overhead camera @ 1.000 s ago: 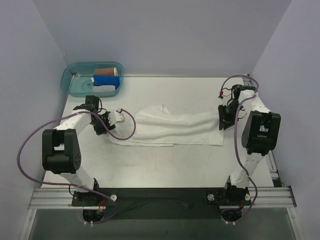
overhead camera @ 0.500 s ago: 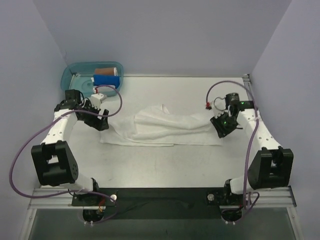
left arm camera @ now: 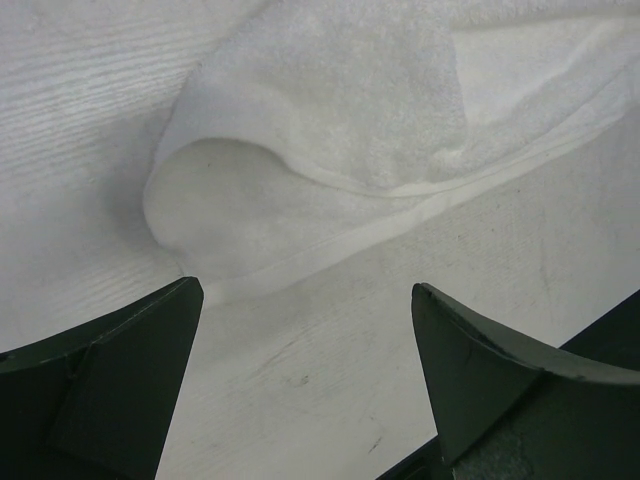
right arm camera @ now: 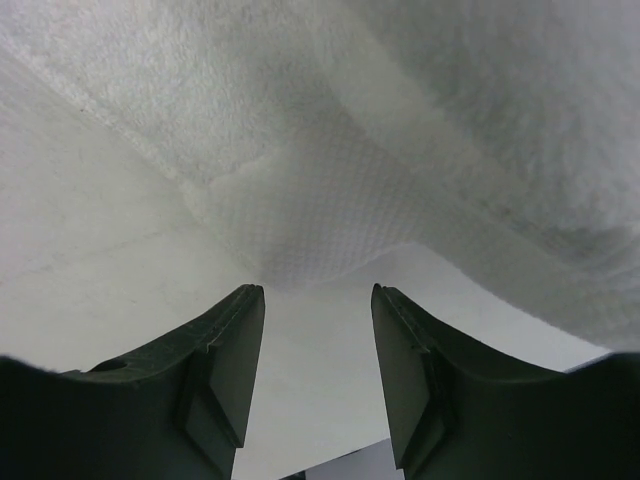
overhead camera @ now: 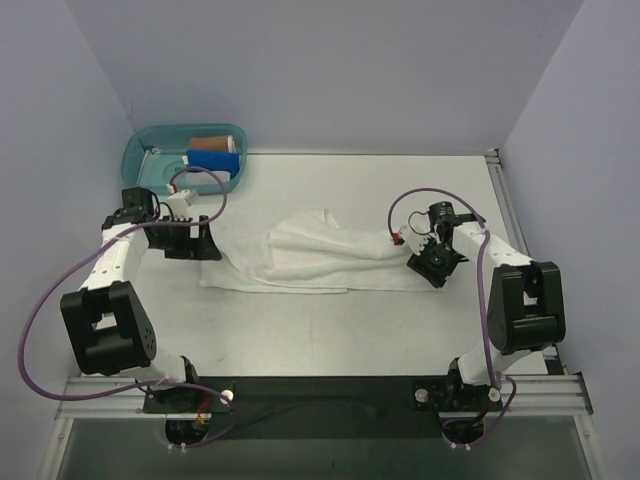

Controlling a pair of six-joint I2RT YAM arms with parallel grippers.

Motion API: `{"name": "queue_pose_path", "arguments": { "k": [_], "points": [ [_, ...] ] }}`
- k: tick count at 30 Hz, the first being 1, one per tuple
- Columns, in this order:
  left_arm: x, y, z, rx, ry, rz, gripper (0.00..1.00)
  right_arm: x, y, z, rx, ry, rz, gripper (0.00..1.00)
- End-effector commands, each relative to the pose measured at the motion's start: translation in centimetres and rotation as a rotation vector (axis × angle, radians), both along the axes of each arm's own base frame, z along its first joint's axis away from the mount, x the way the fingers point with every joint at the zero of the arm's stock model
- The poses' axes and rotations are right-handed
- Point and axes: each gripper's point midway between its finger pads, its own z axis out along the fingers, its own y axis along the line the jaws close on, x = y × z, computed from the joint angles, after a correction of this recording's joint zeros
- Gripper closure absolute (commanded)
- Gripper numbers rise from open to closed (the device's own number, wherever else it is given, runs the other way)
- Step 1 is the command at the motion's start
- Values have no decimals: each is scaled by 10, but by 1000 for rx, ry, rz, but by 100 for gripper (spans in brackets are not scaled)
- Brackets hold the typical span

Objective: Roll the towels
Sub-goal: Flatten the towel

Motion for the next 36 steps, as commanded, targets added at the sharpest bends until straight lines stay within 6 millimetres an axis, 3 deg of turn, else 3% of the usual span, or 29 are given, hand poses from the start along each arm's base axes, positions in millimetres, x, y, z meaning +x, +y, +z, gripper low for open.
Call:
{"name": "queue_pose_path", "arguments": {
  "k": [1, 9, 13, 15, 20, 24, 36],
  "points": [
    [1, -2, 3, -93, 26, 52, 3, -6, -6, -7, -38, 35, 80, 52],
    [-1, 4, -19, -135, 123, 130, 3, -19, -11, -27, -64, 123, 116, 55],
    [-11, 11, -45, -88, 198, 174, 10, -18, -13, -37, -79, 131, 109, 58],
    [-15, 14, -54, -70, 228, 189, 12, -17, -14, -41, -85, 131, 105, 62],
    [-24, 25, -70, -11, 309, 266, 17, -21, -13, -44, -79, 142, 103, 82],
    [-29, 35, -74, 50, 338, 325, 18, -22, -13, -43, -80, 142, 98, 99],
    [-30, 16, -96, 112, 429, 299, 27, -14, 6, -14, 17, 85, 44, 100]
  ]
}}
